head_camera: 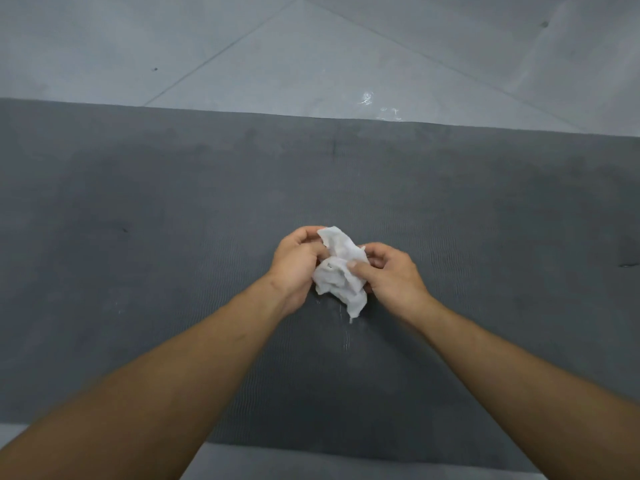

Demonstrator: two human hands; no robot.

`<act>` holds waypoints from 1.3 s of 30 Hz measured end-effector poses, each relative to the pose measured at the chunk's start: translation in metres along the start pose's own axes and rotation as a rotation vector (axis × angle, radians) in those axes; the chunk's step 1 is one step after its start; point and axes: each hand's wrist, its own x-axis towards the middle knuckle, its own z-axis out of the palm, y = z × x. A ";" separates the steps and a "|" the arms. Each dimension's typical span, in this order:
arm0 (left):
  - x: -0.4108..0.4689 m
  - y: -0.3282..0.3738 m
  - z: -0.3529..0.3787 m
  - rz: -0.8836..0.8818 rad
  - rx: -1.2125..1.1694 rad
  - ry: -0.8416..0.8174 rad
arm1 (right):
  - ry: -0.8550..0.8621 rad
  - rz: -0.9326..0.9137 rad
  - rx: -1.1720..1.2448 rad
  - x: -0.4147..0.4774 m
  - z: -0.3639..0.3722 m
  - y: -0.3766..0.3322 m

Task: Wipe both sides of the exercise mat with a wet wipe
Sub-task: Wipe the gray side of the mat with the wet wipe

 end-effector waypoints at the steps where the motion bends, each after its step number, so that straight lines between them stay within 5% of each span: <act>1: 0.000 0.003 -0.001 -0.023 -0.003 0.025 | 0.042 0.016 0.041 0.001 0.002 0.000; 6: 0.001 0.009 -0.016 -0.275 -0.025 -0.149 | 0.219 0.033 0.160 0.011 0.009 -0.006; 12: 0.003 0.009 -0.023 -0.047 0.205 -0.235 | 0.235 0.003 0.176 0.020 0.002 -0.017; 15: 0.006 0.013 -0.027 0.042 0.332 -0.212 | 0.088 0.025 0.231 0.019 -0.003 -0.029; 19: 0.009 0.019 -0.028 0.145 0.372 -0.108 | -0.039 0.015 -0.205 0.019 -0.006 -0.038; 24: 0.014 0.025 -0.033 0.251 0.549 -0.001 | 0.070 -0.118 -0.607 0.025 -0.007 -0.040; 28: 0.012 0.036 -0.034 0.293 0.557 0.033 | 0.134 -0.186 -0.388 0.026 -0.007 -0.048; 34: 0.013 0.034 -0.032 0.026 -0.095 -0.197 | 0.041 -0.132 0.059 0.020 0.000 -0.053; 39: 0.008 0.026 -0.019 -0.114 -0.090 -0.194 | 0.111 -0.071 0.087 0.030 0.007 -0.040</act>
